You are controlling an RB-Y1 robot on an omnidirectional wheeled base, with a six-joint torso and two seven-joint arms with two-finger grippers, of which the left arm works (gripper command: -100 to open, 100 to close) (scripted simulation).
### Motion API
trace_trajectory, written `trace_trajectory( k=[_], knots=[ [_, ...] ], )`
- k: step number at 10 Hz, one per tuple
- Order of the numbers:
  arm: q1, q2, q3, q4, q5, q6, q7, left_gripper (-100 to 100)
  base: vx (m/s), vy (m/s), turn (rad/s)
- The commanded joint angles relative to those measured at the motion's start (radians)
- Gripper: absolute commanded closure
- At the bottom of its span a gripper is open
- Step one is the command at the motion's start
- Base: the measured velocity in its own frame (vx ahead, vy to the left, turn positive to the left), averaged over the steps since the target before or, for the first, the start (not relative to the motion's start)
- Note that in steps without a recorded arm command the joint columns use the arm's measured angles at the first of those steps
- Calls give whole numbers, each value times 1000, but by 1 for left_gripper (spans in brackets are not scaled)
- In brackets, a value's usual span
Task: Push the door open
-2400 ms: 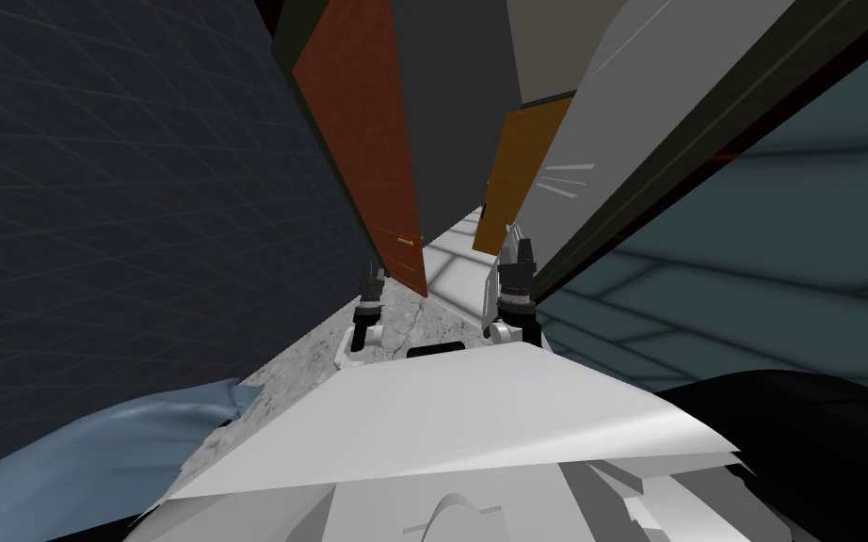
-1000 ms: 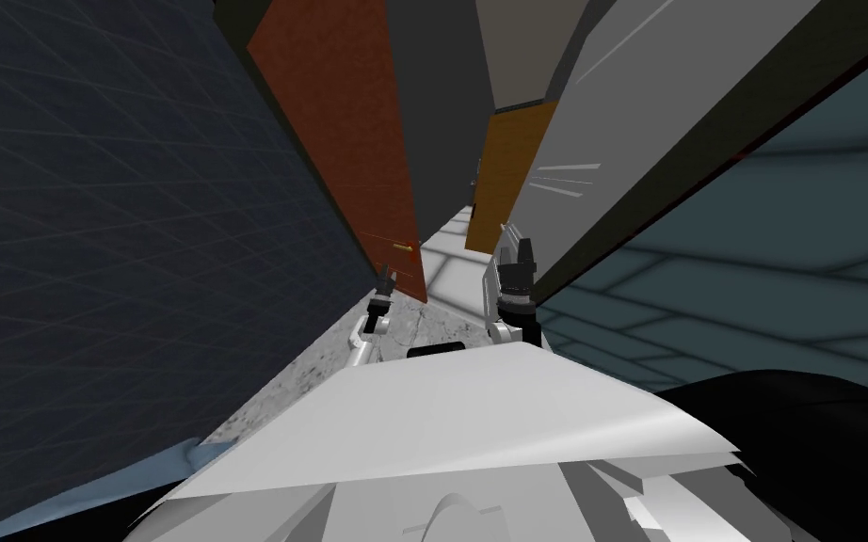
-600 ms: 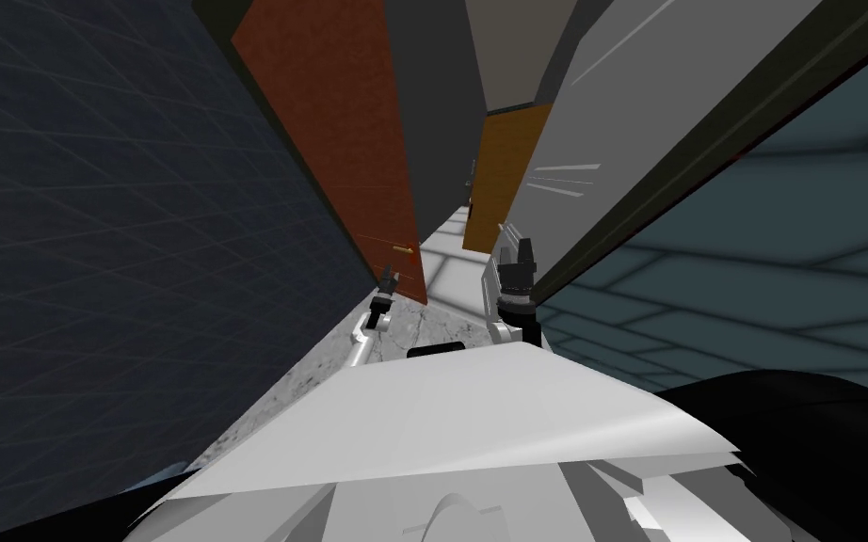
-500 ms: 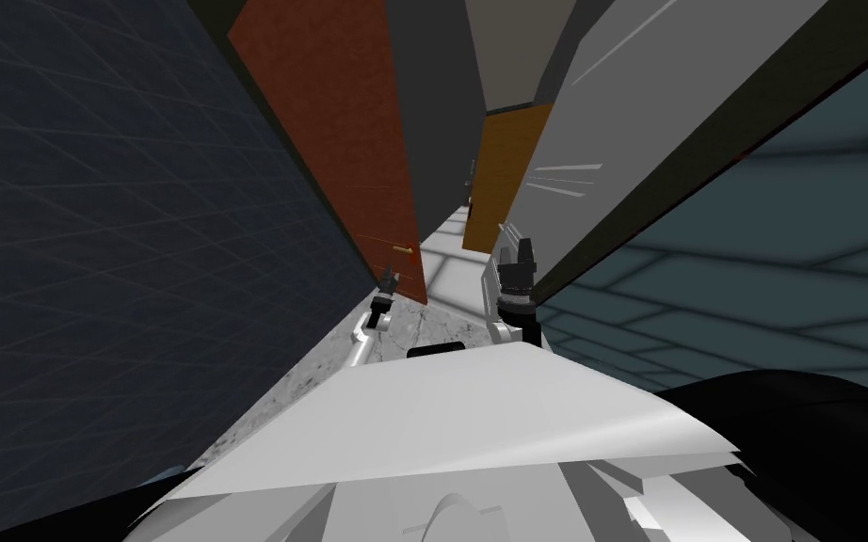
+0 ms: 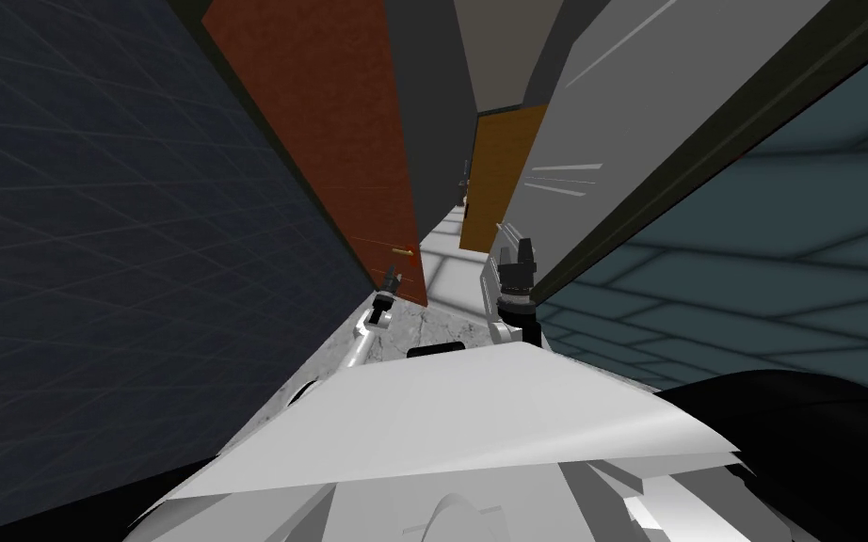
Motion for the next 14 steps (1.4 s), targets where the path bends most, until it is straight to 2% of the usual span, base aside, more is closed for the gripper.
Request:
trace_trajectory(
  k=[1, 8, 14],
  knots=[
    [-24, 5, -3, 41, -3, 0, 10, -100, 38, 72, -49],
    [-140, 28, -18, 235, -23, 7, 62, -100, 53, 101, -99],
    [-219, 42, -29, 366, -37, 11, 97, -100, 43, 85, -74]
  ],
)
